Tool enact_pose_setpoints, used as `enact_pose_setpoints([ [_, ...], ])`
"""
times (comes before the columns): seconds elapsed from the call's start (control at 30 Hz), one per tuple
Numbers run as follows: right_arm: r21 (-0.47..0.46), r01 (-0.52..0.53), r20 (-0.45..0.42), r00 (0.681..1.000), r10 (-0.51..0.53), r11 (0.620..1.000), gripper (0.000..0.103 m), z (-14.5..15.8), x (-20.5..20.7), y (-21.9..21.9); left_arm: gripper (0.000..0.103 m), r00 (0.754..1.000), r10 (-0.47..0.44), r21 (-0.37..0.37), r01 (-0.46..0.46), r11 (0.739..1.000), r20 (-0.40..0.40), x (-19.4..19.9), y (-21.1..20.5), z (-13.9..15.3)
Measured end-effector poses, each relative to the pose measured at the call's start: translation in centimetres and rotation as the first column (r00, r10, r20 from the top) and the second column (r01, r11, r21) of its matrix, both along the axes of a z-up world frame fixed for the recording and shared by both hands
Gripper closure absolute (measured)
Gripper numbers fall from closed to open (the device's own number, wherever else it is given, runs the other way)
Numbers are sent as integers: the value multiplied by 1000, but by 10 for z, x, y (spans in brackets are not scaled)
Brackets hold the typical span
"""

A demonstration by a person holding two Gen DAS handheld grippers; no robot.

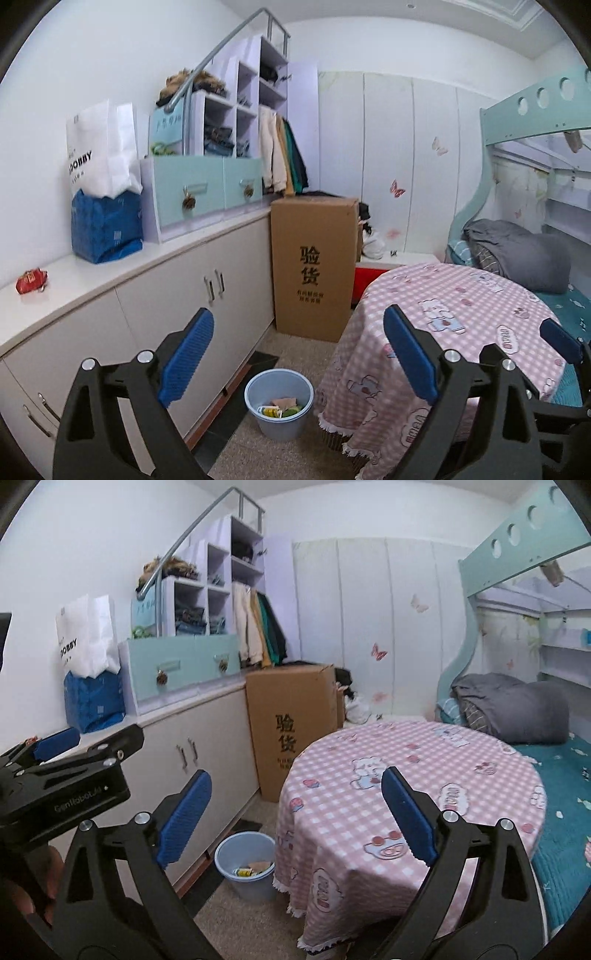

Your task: Collect trash

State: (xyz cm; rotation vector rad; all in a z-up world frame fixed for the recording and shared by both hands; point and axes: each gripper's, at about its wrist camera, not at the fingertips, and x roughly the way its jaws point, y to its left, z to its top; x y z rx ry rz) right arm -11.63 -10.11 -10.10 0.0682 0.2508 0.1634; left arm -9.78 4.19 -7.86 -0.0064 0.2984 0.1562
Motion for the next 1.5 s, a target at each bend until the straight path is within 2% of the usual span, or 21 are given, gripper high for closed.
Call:
enact_pose_setpoints([
  [0.2, 0, 27, 33, 999, -27, 1000, 10, 8, -23, -9, 11, 1000, -5, 9, 5, 1000, 31, -25, -11, 6],
  [0.43, 3, 29, 33, 999, -30, 1000, 10, 7, -27, -10, 11, 999, -14, 3, 14, 1000, 42, -35, -11, 10],
  [1.5, 2, 23, 23, 999, -23, 1000, 10, 11, -28, -14, 11, 999, -26, 18, 26, 1000, 30, -33, -10, 9],
])
